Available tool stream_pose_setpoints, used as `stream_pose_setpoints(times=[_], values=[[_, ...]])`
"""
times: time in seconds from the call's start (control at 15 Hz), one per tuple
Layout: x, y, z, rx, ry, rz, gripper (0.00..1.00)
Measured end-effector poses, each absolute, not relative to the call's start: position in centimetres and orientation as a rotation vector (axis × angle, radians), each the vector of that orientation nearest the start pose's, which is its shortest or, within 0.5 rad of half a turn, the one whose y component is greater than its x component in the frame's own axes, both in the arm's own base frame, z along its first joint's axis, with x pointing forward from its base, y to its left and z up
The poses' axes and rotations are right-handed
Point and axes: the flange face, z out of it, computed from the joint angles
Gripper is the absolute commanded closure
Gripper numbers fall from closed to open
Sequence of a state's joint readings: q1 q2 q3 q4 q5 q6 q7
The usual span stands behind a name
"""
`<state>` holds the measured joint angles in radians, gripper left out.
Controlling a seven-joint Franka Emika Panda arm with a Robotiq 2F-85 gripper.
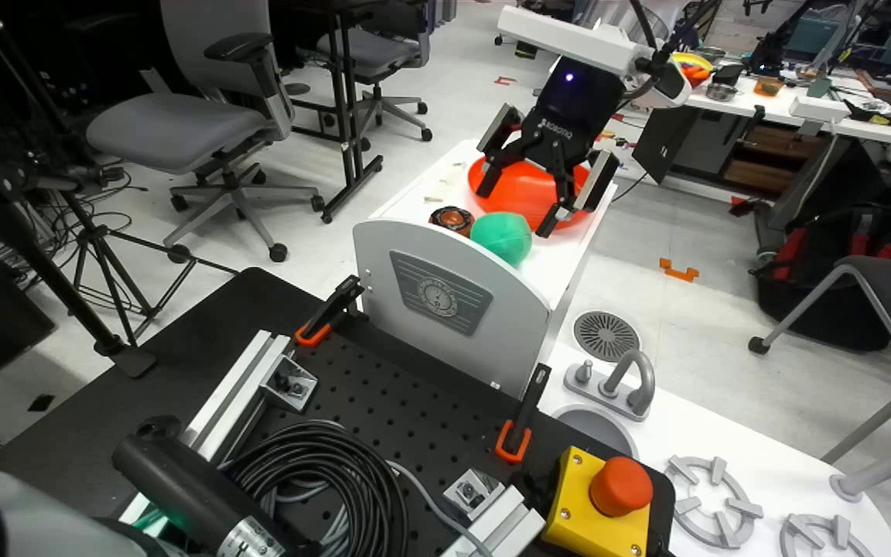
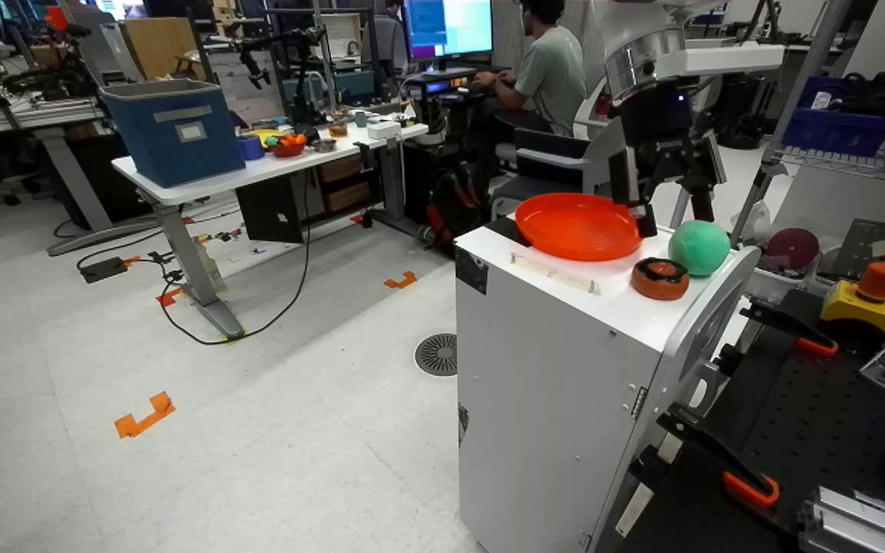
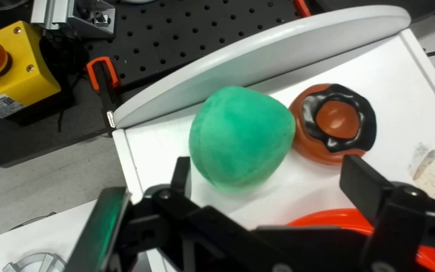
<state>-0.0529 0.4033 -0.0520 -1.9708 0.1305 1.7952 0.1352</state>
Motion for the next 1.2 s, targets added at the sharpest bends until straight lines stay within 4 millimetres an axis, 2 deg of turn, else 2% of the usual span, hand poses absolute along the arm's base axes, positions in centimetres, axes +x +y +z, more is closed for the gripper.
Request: stream_pose_setpoints(times=[0.27,0.67,1.07,1.13,1.2], values=[[53.9,-4.5,23.1,-2.893,0.45,0.882,0.0],[53.4,-4.5,20.6,-2.875,0.453,0.95,0.0],[53.3,-4.5,20.1,-2.872,0.454,0.963,0.0],[53.3,-4.5,20.1,-2.872,0.454,0.964,0.25],[53.3,-4.5,20.1,-2.872,0.454,0.965,0.26]])
